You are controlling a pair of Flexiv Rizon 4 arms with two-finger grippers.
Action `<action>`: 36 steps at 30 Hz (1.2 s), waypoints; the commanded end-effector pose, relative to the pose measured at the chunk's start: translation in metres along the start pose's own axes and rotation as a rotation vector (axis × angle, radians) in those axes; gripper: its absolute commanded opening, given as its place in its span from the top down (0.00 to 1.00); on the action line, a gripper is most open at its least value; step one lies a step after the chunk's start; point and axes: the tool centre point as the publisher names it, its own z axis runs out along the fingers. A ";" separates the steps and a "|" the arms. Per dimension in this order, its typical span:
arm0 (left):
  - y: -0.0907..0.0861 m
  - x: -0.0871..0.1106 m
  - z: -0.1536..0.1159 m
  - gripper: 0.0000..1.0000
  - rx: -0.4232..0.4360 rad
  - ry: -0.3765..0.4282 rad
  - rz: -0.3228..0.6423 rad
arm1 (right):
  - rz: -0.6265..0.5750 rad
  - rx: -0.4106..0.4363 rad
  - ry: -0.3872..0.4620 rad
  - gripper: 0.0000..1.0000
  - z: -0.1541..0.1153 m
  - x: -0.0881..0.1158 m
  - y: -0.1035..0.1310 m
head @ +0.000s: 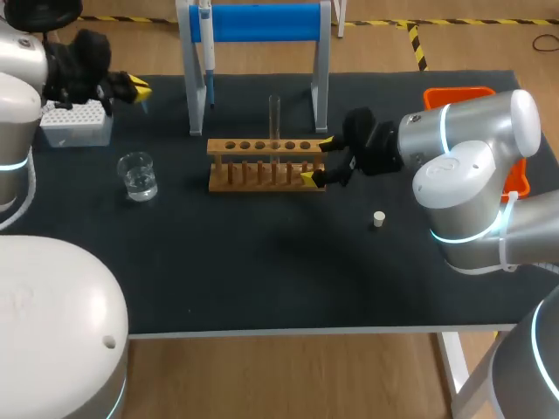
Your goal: Invert the test tube, pick up the pipette, mount the tip to pipette, aspirate from beaker and dispense into the tube, eject the tip, return the pipette, and cap with the stopper.
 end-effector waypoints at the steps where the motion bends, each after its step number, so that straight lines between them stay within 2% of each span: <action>1: -0.020 0.038 -0.008 1.00 -0.027 0.070 0.042 | 0.000 -0.002 0.002 0.00 -0.001 0.000 -0.001; 7: -0.040 0.088 0.011 1.00 -0.039 0.215 0.072 | 0.000 -0.002 0.002 0.00 -0.001 0.000 -0.001; 15: -0.069 0.129 0.030 1.00 -0.081 0.297 0.030 | 0.000 -0.002 0.002 0.00 -0.001 0.000 -0.001; 20: -0.094 0.139 0.031 1.00 -0.134 0.275 0.034 | 0.000 -0.002 0.002 0.00 -0.001 0.000 -0.001; 25: -0.118 0.154 0.036 1.00 -0.154 0.297 0.047 | 0.000 -0.002 0.002 0.00 -0.001 0.000 -0.001; 31: -0.130 0.173 0.046 1.00 -0.147 0.337 0.032 | 0.000 -0.002 0.002 0.00 -0.001 0.000 -0.001; 36: -0.134 0.177 0.048 1.00 -0.121 0.335 0.018 | 0.000 -0.002 0.002 0.00 -0.001 0.000 -0.001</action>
